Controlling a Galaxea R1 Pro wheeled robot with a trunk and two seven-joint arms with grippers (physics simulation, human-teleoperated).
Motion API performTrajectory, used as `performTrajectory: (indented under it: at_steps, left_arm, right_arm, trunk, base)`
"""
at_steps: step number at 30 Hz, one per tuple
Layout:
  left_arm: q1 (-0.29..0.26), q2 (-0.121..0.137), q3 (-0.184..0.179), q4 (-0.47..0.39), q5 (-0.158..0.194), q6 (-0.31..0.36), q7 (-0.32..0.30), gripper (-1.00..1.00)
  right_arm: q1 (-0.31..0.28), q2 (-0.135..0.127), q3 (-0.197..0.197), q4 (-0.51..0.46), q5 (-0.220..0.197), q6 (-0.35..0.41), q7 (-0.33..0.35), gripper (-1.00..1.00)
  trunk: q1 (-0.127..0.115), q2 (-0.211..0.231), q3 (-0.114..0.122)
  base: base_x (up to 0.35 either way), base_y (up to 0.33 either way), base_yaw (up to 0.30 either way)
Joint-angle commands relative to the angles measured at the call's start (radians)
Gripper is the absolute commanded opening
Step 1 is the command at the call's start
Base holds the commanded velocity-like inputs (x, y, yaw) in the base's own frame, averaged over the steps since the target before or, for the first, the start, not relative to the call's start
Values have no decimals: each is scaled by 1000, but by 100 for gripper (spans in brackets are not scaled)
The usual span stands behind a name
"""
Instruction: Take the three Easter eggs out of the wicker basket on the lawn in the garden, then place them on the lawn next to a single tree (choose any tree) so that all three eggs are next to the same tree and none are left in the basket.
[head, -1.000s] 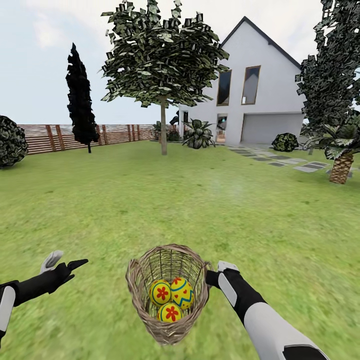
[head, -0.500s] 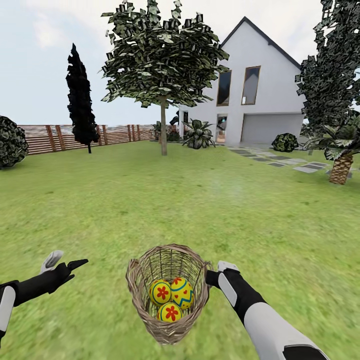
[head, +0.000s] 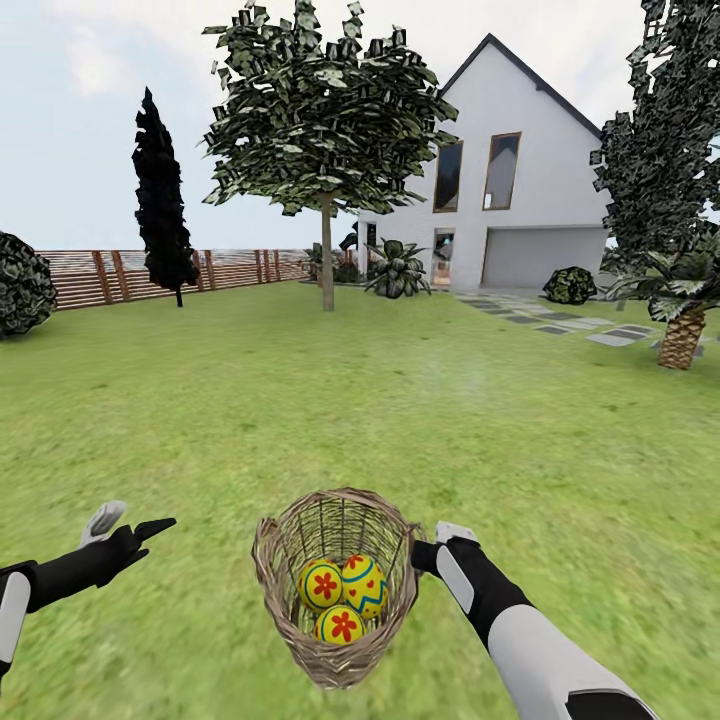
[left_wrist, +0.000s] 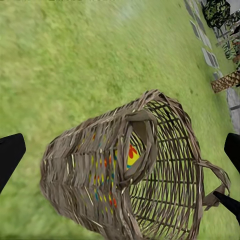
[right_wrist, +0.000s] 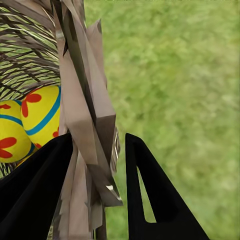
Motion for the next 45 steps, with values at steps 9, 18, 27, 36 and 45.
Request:
performTrajectory:
  at_steps: [9, 18, 27, 36, 45]
  left_arm:
    - [-1, -3, 1, 0, -4, 4, -10, 100]
    - [-1, -2, 4, 0, 0, 8, -18, 100]
    - [-1, -1, 4, 0, -1, 10, -18, 100]
    - [-1, -2, 2, 0, -5, 1, -17, 100]
    - [-1, -4, 1, 1, -8, -3, -13, 100]
  right_arm:
    - [-1, -1, -3, -3, -13, 3, -6, -100]
    - [-1, -1, -3, -3, -13, 4, -5, -100]
    - [-1, -1, -4, -4, -13, 3, -6, -100]
    - [-1, -1, -4, -4, -13, 4, -5, -100]
    - [-1, 1, -4, -3, -13, 3, -5, -100]
  trunk:
    - [-34, 62, 27]
    - [-46, 83, 36]
    - [-46, 83, 36]
    - [-46, 83, 36]
    - [-46, 83, 36]
  base:
    - [0, 0, 0]
    - [3, 0, 0]
    - [268, 0, 0]
    - [310, 0, 0]
    - [292, 0, 0]
